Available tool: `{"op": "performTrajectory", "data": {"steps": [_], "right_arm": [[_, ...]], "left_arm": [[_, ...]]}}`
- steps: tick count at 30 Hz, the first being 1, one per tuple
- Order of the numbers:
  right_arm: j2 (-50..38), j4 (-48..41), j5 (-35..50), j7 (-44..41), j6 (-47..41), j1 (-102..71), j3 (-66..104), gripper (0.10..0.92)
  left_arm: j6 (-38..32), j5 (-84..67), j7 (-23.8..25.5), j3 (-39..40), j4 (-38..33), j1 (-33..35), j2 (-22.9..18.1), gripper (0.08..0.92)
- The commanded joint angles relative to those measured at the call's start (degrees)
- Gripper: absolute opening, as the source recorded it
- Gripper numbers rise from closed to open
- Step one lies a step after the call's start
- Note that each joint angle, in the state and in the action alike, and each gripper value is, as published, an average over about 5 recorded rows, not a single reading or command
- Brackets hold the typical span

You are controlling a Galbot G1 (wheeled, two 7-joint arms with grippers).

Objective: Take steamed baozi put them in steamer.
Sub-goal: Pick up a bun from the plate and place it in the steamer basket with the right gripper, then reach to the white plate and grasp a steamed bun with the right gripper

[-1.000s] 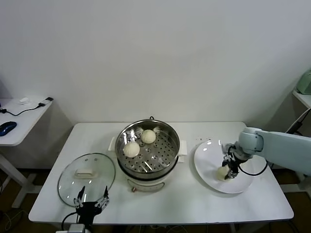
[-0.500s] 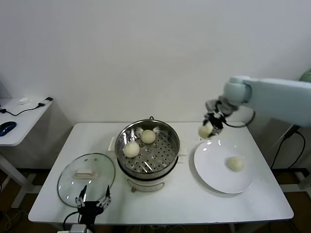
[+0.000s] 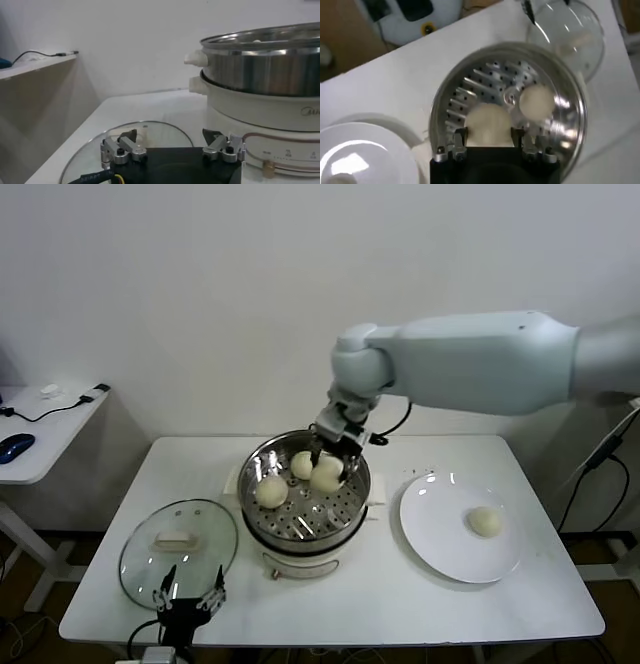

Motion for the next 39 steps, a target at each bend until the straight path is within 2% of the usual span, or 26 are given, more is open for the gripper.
{"op": "performTrajectory", "data": {"steps": [1,15,24,31,36,39], "right_arm": [[8.95,-4.45,-9.32,-0.56,10.02,-9.14,1.33,0.594],[10.17,-8.22,-11.16,0.67,11.45,-13.75,2.02,0.611],[7.82,-8.0,-7.88,-1.47,13.39,-9.42,2.74,0.803],[-0.41,-8.05,4.16,-5.94,10.1,0.71,1.06,0.822],[-11.7,-7.99,14.03,-7.47,-1.54,10.08,-8.19,0.823],[-19.5,-7.64,14.82,-7.08,-8.6,12.04,-10.92,0.823]], "left_arm": [[0.0,-0.01,0.0,-0.13,0.01,0.05,-0.11,0.823],[-0.27,-0.09,-0.1,-0.72,0.36,-0.13,-0.17,0.823],[-0.33,-0.11,-0.16,-0.61,0.11,0.02,-0.25,0.823],[-0.39,-0.1,-0.14,-0.37,-0.1,0.02,-0.19,0.823],[-0.35,-0.03,-0.09,-0.07,-0.06,-0.2,-0.15,0.823],[-0.39,-0.04,-0.08,0.01,-0.06,-0.25,-0.03,0.823]]}}
